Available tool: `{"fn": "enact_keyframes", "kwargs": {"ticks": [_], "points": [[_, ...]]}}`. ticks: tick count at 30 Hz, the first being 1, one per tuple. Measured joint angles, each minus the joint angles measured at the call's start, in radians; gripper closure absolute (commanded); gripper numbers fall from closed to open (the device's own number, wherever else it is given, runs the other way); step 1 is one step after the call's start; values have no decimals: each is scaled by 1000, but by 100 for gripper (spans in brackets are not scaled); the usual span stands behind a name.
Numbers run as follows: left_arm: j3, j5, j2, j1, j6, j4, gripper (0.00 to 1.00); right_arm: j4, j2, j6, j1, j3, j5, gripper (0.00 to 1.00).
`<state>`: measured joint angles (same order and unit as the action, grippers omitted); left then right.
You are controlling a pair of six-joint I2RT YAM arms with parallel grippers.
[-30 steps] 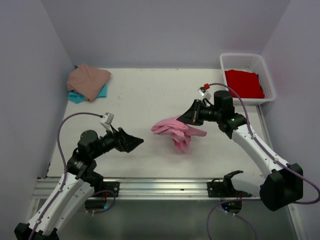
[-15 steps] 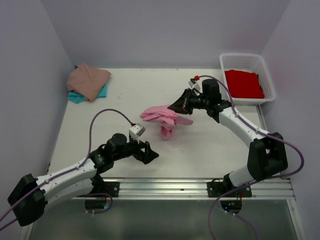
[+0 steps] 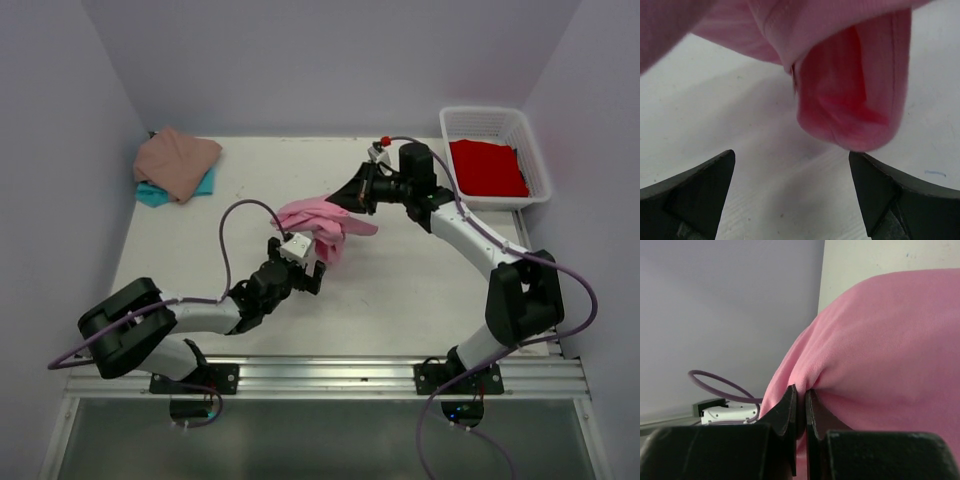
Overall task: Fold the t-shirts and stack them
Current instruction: Move the tshirt to the center of the board
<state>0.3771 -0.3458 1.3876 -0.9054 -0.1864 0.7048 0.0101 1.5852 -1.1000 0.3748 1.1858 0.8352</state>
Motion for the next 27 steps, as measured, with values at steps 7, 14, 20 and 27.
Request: {"fn": "enact_keyframes", "kwargs": {"ticks": [7,14,20,27], "points": [[74,-173,67,-37,76,182,3,14,21,-16,2,33,26,100],[98,-222,61,-52,124,289,13,67,67,-72,4,34,43,100],[130,-213,79,-53,123,313,59,132,79,-123,5,34,51,100],[197,-198,117,-56,127,314,100,185,79,-165,5,33,73,100]]}}
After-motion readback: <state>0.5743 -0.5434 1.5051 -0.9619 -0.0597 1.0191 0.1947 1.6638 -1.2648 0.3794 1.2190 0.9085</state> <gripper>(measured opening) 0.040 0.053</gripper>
